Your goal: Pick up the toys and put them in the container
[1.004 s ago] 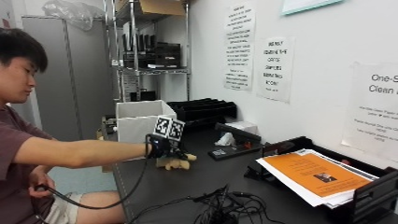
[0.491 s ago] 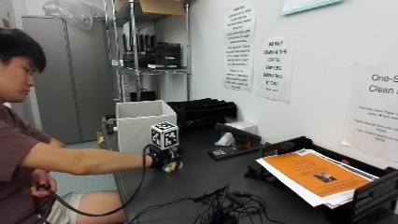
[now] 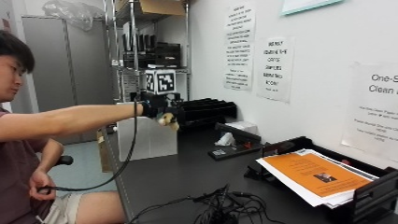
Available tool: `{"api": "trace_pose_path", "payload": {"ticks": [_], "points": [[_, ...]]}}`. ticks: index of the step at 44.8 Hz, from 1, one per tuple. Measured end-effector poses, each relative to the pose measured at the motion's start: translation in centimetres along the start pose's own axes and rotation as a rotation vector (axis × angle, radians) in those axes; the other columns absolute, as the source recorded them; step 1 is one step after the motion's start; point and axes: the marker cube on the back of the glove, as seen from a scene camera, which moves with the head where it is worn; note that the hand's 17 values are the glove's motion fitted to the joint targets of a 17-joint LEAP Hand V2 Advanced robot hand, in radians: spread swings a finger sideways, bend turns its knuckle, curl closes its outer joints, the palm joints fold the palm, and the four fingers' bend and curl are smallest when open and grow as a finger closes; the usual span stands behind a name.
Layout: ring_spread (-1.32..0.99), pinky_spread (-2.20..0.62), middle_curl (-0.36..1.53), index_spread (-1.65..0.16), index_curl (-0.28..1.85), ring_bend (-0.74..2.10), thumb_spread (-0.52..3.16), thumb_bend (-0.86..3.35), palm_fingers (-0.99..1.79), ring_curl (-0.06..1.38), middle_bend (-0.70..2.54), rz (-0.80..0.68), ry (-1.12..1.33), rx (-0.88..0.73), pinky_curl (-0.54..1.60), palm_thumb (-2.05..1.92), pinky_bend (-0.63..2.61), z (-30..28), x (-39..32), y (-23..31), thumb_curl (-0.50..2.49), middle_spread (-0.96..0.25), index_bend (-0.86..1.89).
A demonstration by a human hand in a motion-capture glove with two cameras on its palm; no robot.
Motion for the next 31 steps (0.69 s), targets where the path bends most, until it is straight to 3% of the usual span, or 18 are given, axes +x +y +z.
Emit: {"api": "trace_pose_path", "payload": {"ticks": [9, 17, 31], "points": [[-0.34, -0.35, 0.74, -0.25, 0.81, 1.22, 0.89, 0.01, 1.01, 0.65, 1.21, 0.044, 0.06, 0.119, 0.59, 0.48, 0.99, -9.2, 0.1, 0.8, 0.67, -0.19, 0.84], [-0.34, -0.36, 0.76, -0.25, 0.87, 1.24, 0.86, -0.01, 0.98, 0.66, 1.23, 0.036, 0.112, 0.156, 0.64, 0.49, 1.0, -12.6, -1.8, 1.0, 0.71, -0.19, 0.86], [-0.33, -0.37, 0.76, -0.25, 0.94, 1.27, 0.83, -0.02, 0.94, 0.66, 1.26, -0.149, 0.026, 0.182, 0.69, 0.48, 1.0, -14.0, -16.6, -2.3, 0.75, -0.17, 0.85]]}}
